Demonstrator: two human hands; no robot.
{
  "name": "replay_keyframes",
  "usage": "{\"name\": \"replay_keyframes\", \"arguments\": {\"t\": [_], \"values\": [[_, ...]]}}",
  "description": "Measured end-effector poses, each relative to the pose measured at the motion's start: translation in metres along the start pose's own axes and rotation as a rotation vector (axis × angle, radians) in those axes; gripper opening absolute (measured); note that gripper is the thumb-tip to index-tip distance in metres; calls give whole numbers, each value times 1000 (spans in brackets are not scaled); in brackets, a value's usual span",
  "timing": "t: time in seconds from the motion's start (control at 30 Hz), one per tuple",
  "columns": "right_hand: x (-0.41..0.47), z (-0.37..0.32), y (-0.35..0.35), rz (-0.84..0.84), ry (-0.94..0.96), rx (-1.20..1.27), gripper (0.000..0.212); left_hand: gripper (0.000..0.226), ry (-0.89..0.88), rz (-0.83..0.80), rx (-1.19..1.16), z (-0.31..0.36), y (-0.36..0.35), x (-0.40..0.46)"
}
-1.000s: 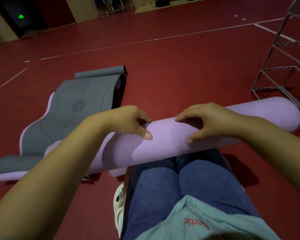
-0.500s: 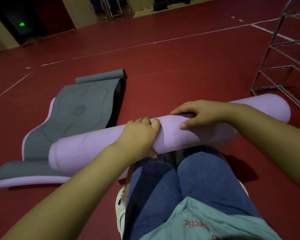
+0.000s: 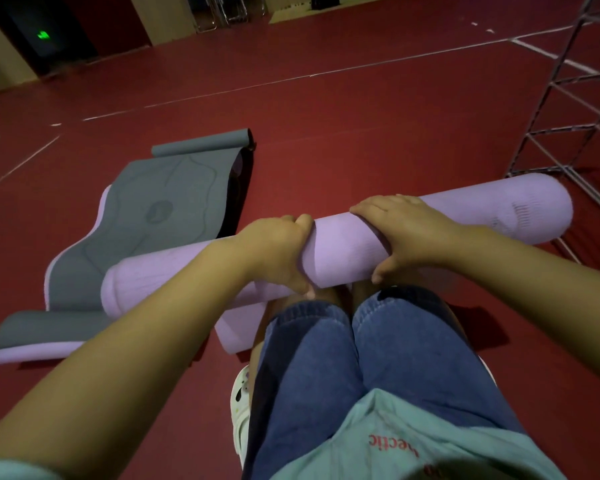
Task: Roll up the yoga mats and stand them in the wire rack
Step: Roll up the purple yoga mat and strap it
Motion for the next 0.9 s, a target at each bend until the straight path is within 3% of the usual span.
{"name": "replay_keyframes", "arguments": {"t": [0.13,0.27,0.43,0.73,0.8,0.9], "values": [[6,-2,-2,-62,-6,-75,116,92,22,48,35,-2,-6,8],[5,-1,3,-28,0,-120,103,85,37,100,62,-3,1,3],[-3,-8,40,60,0,-160,96,83,47,153,102,-8,44,-12],[-69,-45,96,60,36,-210,89,87,-40,162,156,19,98,-87],[-80,-49,85,65,60,-176,90,85,-66,140,159,26,88,-95],[-83,-52,57,-75,76,-103,91,85,-69,-20,77,32,58,-91]]}}
Point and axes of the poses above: each hand's wrist, its own x-axis towards the middle knuckle, its own y-axis out of the back of the hand, z = x × y, the point moved 1 cm from there along x, towards the middle knuckle, and after that the axes turned 7 degrees about y, right-handed, at the moved point
